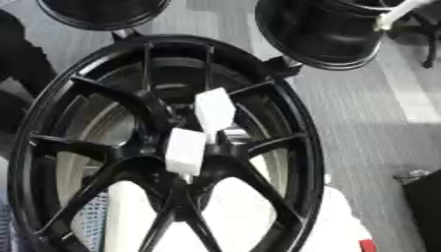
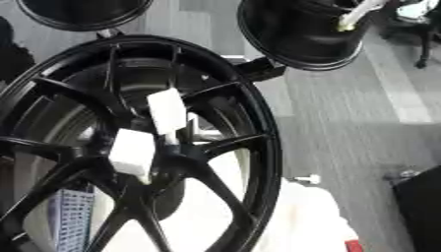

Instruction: Pull the pin out of the wheel hub.

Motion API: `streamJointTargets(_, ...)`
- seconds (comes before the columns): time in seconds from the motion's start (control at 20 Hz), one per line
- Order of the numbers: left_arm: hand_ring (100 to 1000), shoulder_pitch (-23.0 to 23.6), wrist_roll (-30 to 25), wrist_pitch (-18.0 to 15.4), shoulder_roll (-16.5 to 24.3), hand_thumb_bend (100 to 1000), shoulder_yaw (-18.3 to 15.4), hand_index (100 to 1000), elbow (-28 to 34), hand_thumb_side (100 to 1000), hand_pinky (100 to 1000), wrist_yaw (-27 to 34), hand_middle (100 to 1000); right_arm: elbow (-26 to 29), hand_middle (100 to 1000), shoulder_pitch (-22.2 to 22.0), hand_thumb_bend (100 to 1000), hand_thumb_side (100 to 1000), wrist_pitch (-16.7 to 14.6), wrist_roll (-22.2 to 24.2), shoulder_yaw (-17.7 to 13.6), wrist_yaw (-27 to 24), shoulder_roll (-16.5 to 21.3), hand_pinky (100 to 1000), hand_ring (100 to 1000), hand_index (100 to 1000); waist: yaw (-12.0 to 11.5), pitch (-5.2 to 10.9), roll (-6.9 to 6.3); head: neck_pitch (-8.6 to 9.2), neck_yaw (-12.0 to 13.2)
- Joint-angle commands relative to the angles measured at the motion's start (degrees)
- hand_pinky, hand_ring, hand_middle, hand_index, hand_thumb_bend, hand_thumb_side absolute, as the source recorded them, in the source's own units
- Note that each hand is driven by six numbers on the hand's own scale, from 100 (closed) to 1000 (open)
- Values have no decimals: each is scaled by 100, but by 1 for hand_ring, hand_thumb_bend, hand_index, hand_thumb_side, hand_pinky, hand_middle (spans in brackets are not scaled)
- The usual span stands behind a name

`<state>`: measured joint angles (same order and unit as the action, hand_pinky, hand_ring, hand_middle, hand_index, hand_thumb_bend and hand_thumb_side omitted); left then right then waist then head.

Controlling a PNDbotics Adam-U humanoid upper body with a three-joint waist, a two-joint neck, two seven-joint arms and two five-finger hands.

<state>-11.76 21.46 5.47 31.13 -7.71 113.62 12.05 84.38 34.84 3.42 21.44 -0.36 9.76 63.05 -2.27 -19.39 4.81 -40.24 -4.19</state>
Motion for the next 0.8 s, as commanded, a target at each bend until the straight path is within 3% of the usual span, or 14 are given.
streamJointTargets(0.05, 733, -23, 39, -12, 76, 534, -94, 800, 97, 338, 777, -6, 708, -217, 716, -119, 241, 100, 221, -84, -358, 437, 308, 886, 820, 718, 7, 90, -33, -6, 48)
streamJointTargets(0.2, 733, -12, 56, 2, 63, 535, -97, 800, 97, 338, 777, -4, 708, -385, 816, -208, 292, 202, 389, 140, -474, 771, 279, 909, 879, 822, 17, 90, -53, -4, 76)
streamJointTargets(0.3, 733, -6, 67, 4, 62, 535, -100, 800, 97, 337, 777, -4, 708, -451, 852, -228, 318, 219, 451, 301, -530, 920, 267, 918, 904, 861, 24, 97, -59, -2, 80)
streamJointTargets(0.45, 733, 9, 82, 7, 55, 536, -108, 800, 97, 337, 777, -2, 708, -515, 864, -250, 341, 200, 512, 442, -607, 1099, 253, 923, 921, 871, 40, 108, -64, 22, 91)
streamJointTargets(0.8, 733, 7, 84, 14, 51, 534, -99, 800, 97, 337, 777, 12, 708, -597, 837, -212, 286, 181, 598, 364, -711, 1184, 194, 913, 901, 848, 45, 143, -54, 34, 108)
